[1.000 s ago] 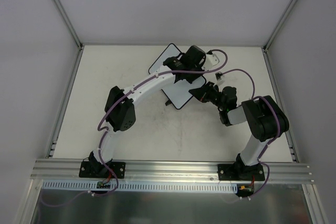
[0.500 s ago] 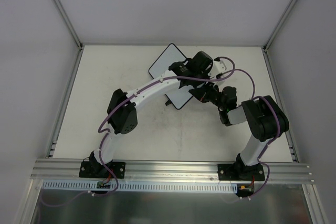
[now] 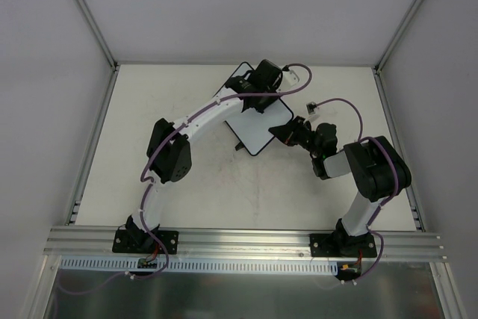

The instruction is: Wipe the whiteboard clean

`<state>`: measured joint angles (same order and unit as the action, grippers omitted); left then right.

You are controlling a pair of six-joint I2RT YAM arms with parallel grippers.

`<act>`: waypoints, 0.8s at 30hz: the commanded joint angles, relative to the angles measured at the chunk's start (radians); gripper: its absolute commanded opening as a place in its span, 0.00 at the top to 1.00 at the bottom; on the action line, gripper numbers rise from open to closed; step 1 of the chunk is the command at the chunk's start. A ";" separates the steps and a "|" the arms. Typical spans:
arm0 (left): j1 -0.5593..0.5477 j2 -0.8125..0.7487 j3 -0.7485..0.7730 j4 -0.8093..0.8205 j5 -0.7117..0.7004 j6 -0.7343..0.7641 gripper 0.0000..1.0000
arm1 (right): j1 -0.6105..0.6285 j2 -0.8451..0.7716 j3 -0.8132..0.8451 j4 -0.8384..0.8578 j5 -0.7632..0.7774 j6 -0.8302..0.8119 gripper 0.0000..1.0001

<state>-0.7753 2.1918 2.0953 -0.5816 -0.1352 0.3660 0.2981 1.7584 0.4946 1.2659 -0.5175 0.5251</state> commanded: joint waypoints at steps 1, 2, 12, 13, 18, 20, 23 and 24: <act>0.034 -0.004 -0.003 -0.003 0.034 -0.074 1.00 | 0.003 -0.034 0.035 0.089 -0.021 -0.031 1.00; 0.048 -0.033 -0.007 -0.001 0.060 -0.094 1.00 | 0.003 -0.036 0.035 0.089 -0.021 -0.031 1.00; 0.183 -0.251 -0.131 -0.014 0.034 -0.332 1.00 | 0.003 -0.037 0.035 0.089 -0.019 -0.028 1.00; 0.204 -0.274 -0.193 -0.012 0.049 -0.402 1.00 | 0.003 -0.039 0.033 0.089 -0.016 -0.028 1.00; 0.323 -0.424 -0.419 -0.014 0.088 -0.564 1.00 | 0.003 -0.037 0.035 0.089 -0.013 -0.030 1.00; 0.340 -0.478 -0.483 -0.015 0.062 -0.610 1.00 | 0.003 -0.036 0.036 0.089 -0.013 -0.030 1.00; 0.372 -0.510 -0.586 -0.018 0.058 -0.653 1.00 | 0.004 -0.034 0.036 0.089 -0.013 -0.030 1.00; 0.380 -0.514 -0.624 -0.018 0.065 -0.662 1.00 | 0.004 -0.034 0.038 0.089 -0.015 -0.030 1.00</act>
<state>-0.4004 1.7035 1.5539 -0.5812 -0.0792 -0.1974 0.2981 1.7584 0.4950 1.2663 -0.5179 0.5232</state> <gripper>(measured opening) 0.250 0.076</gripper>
